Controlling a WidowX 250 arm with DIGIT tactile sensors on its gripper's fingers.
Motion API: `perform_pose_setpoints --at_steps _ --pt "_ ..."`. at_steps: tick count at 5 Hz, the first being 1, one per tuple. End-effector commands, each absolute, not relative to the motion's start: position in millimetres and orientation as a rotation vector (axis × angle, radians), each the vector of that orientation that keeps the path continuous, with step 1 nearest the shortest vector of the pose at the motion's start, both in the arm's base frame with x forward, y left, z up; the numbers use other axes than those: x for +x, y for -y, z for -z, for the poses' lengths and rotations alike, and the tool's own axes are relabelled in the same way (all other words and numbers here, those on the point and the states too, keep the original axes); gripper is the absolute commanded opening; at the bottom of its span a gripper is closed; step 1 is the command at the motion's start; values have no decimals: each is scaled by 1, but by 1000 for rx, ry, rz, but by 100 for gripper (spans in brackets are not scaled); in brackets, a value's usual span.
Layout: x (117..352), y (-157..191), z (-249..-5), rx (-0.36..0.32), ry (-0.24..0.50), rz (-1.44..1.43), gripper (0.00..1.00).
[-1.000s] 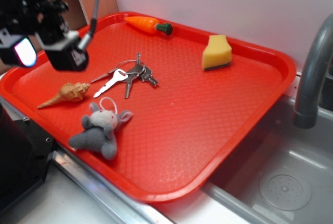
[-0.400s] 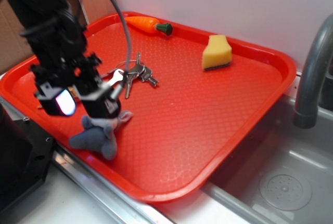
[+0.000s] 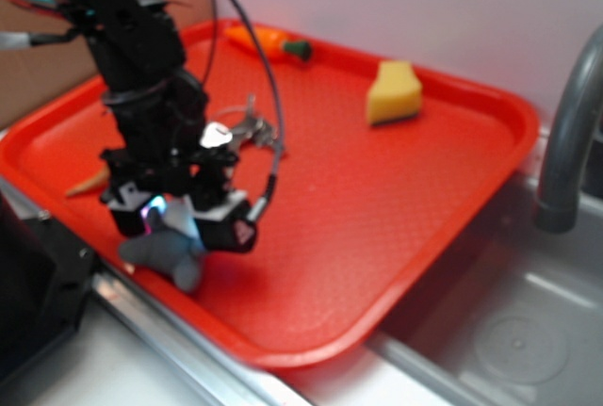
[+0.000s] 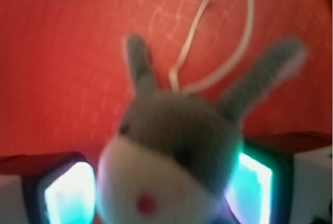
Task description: Grab the gray animal.
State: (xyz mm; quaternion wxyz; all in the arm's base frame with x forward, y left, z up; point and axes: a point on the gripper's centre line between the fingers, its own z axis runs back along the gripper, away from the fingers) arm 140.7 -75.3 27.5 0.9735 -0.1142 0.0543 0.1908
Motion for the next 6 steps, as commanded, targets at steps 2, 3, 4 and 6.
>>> perform_pose_setpoints --at_steps 2,3,4,6 --pt "141 66 -19 -226 -175 -500 0" --pt "142 60 -40 -214 -112 -497 0" --pt "151 47 -80 -194 38 -407 0" --pt "176 0 -161 -156 257 -394 0"
